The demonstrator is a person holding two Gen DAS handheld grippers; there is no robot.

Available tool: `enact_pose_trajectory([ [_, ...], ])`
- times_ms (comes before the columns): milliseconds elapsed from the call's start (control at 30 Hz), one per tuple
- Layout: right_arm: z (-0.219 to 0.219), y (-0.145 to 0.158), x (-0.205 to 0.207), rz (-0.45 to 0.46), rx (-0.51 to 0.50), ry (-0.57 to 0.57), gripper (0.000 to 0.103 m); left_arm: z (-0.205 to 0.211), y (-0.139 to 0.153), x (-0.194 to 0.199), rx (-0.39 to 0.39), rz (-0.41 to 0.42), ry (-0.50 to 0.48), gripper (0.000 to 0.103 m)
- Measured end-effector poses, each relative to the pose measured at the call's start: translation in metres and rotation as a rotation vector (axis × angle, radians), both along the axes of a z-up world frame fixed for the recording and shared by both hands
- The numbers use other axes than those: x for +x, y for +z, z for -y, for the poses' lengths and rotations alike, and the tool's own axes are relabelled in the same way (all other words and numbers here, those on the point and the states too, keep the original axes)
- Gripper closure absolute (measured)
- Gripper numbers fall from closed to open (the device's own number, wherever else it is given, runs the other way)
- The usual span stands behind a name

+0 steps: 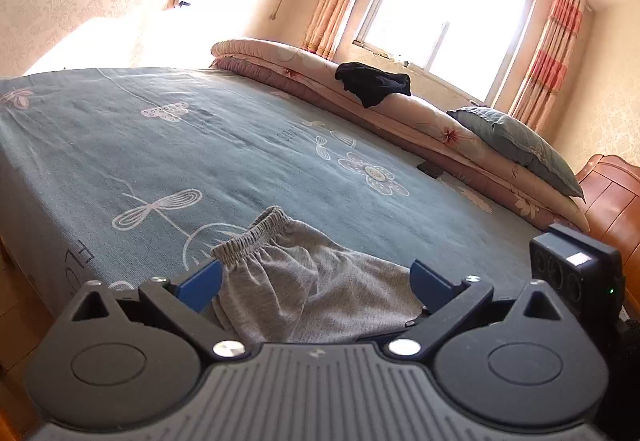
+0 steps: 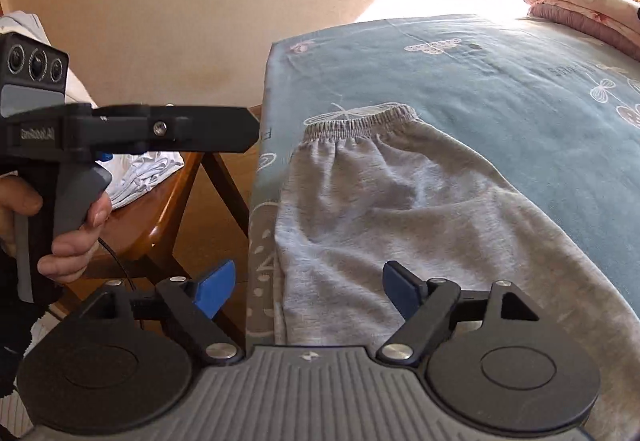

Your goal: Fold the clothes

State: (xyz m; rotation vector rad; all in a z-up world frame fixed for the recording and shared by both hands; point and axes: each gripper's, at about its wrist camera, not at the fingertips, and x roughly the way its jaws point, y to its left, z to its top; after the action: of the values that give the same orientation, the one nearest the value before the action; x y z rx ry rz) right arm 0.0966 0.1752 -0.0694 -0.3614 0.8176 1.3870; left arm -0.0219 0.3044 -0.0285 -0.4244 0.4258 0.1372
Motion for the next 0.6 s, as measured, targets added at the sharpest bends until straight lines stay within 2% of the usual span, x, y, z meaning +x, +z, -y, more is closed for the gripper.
enact_pose_trajectory([
  [33, -0.005, -0.008, -0.004, -0.064, -0.034, 0.007, 0.016, 0.001, 0.000, 0.000, 0.005, -0.004, -0.005, 0.003],
  [67, -0.003, -0.010, -0.013, -0.074, 0.001, 0.007, 0.004, 0.002, 0.000, -0.001, 0.011, -0.004, -0.013, 0.003],
  [100, -0.001, -0.011, -0.022, -0.110, 0.004, 0.059, 0.003, 0.004, 0.001, -0.001, 0.018, -0.005, -0.021, 0.003],
  [167, 0.005, -0.003, -0.039, -0.089, 0.010, 0.109, 0.004, 0.005, 0.002, 0.000, 0.019, 0.003, -0.026, 0.003],
  [267, 0.027, 0.016, -0.037, -0.087, 0.035, 0.050, 0.008, 0.007, 0.004, 0.004, -0.005, 0.025, -0.060, 0.003],
  [367, 0.059, 0.028, -0.023, 0.024, 0.014, -0.134, 0.005, 0.015, 0.001, 0.019, -0.044, 0.023, -0.132, 0.001],
  [467, 0.102, 0.031, -0.011, 0.017, -0.028, -0.324, 0.005, 0.032, -0.009, 0.039, -0.080, -0.001, -0.224, 0.001],
  [600, 0.178, 0.033, -0.021, 0.031, -0.048, -0.561, 0.001, 0.066, -0.022, 0.065, -0.095, -0.062, -0.353, 0.001],
])
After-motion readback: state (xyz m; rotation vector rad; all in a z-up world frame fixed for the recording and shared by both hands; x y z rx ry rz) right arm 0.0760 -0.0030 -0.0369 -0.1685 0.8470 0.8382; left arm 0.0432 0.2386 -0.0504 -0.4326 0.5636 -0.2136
